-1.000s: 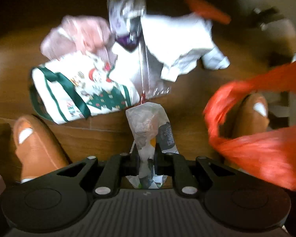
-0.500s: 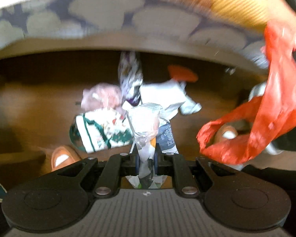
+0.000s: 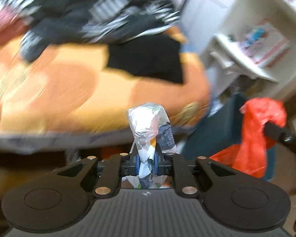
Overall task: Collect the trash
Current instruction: 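Lift both bags and carry them over the teal bin, then open both tools to drop the bags into the bin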
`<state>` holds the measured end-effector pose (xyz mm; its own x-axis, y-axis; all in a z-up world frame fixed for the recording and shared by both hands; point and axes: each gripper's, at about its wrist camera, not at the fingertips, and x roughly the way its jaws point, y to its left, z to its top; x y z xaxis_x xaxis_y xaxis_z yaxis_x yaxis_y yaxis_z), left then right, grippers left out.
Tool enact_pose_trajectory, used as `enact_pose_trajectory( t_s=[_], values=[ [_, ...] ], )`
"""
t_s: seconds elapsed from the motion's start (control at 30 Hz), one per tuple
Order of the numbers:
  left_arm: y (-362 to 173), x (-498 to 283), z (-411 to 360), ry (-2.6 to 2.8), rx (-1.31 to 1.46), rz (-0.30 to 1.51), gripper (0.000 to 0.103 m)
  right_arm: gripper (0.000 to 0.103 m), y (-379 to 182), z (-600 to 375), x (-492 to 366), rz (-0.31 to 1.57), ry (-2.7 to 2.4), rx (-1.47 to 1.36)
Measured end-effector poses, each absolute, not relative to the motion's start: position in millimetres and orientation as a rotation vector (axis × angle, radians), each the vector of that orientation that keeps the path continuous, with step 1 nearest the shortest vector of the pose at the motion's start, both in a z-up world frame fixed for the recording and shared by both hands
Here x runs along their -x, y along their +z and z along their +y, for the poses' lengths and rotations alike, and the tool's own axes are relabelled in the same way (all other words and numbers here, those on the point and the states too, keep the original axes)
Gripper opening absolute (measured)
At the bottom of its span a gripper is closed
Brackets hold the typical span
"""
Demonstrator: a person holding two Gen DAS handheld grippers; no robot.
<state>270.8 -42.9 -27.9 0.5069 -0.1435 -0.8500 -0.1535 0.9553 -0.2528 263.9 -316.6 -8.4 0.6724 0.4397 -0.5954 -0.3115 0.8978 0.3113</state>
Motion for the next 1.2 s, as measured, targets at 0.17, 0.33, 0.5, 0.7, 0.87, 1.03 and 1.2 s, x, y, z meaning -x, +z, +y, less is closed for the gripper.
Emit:
enact_pose_trajectory(
  t_s=[0.17,0.33,0.5,0.7,0.87,1.03,1.2],
  values=[
    [9,-307,-111,-0.106,0.218,0.981,0.013,0.029,0,-368,-275,0.686,0.32,-0.194],
    [17,-332,-175,-0.208,0.144,0.967,0.013,0.029,-4,-413,-282,0.669,0.222,-0.189],
    [6,-347,-226,-0.283,0.099,1.002,0.013,0.029,-26,-443,-292,0.676,0.136,-0.159],
    [-41,-362,-261,-0.303,0.027,1.102,0.013,0.03,-60,-460,-304,0.764,0.121,-0.175],
    [-79,-369,-277,-0.301,-0.023,1.194,0.013,0.03,-85,-457,-315,0.861,0.108,-0.172],
    [-105,-376,-287,-0.29,-0.066,1.236,0.013,0.032,-104,-448,-319,0.93,0.102,-0.157],
    [-120,-381,-289,-0.293,-0.075,1.271,0.015,0.034,-115,-444,-318,0.973,0.104,-0.165]
  ],
)
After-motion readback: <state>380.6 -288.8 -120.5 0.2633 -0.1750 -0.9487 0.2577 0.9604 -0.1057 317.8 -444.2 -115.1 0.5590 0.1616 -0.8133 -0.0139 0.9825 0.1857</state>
